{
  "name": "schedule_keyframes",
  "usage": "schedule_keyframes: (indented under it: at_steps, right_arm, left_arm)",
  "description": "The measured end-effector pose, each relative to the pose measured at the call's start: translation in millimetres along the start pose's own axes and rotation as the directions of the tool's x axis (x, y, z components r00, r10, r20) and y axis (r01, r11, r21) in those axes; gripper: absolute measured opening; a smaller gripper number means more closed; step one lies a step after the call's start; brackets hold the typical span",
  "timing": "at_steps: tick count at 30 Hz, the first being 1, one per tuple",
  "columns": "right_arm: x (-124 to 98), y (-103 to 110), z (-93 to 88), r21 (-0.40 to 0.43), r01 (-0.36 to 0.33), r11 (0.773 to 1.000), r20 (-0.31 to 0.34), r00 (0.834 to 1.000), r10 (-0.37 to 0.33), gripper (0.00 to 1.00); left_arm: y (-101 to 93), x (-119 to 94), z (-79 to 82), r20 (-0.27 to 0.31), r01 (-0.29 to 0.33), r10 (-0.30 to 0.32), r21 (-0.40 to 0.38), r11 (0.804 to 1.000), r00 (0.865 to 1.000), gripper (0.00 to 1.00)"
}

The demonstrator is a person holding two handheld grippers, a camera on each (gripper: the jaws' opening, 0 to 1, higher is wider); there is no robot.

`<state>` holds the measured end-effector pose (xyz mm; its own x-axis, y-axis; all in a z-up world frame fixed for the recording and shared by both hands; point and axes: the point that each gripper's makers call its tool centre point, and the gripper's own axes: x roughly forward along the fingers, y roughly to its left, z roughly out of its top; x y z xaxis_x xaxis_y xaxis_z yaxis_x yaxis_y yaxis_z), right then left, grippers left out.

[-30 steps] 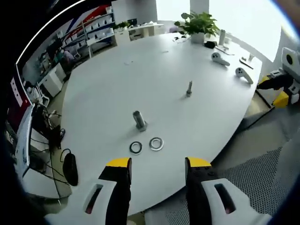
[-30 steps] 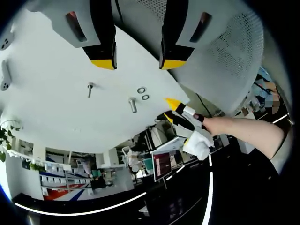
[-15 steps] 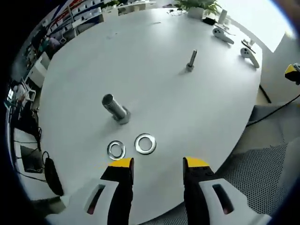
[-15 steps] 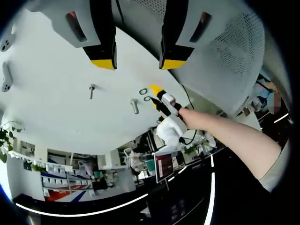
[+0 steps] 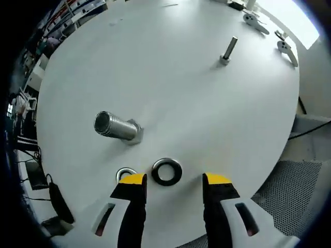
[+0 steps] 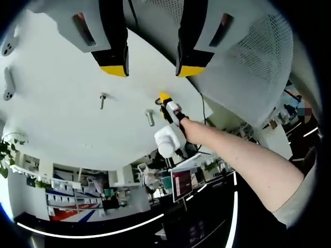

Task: Place the washer onto the threaded stud by aligning its center hole with the stud, sliding it down to the base, and recovering from edge contact or off-axis alignment until the washer reaches the visible bottom stop.

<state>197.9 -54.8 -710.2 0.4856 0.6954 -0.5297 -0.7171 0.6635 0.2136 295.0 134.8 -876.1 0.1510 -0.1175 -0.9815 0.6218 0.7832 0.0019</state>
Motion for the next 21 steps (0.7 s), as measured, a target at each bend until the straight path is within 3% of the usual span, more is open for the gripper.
schedule_keyframes:
  at_steps: [5,15,20,21]
  right_arm:
    - [-0.6,-1.9,0.8,0.015,0.003,1.000,0.009,1.000,-0.003,0.39]
    - [-0.3,-2.5,0.0,0.020,0.008,1.000,0.010,1.000,-0.008,0.39]
    - [-0.2,-3.0,-1.1,0.024,0.011,1.000,0.005,1.000,-0.011,0.39]
    - [-0.2,-3.1,-1.1,0.024,0.012,1.000,0.004,1.000,-0.012,0.39]
  left_arm:
    - [1.6,0.4,-0.4,-0.011,0.005,-0.005,0.003,1.000,1.000,0.42]
    - [4.7,0.6,1.1,-0.045,-0.010,0.007,-0.068,0.998,0.999,0.39]
    - [4.7,1.9,12.0,0.013,-0.016,0.016,-0.037,0.999,1.000,0.21]
    - [4.7,0.8,8.9,-0.017,-0.023,0.023,-0.021,1.000,1.000,0.21]
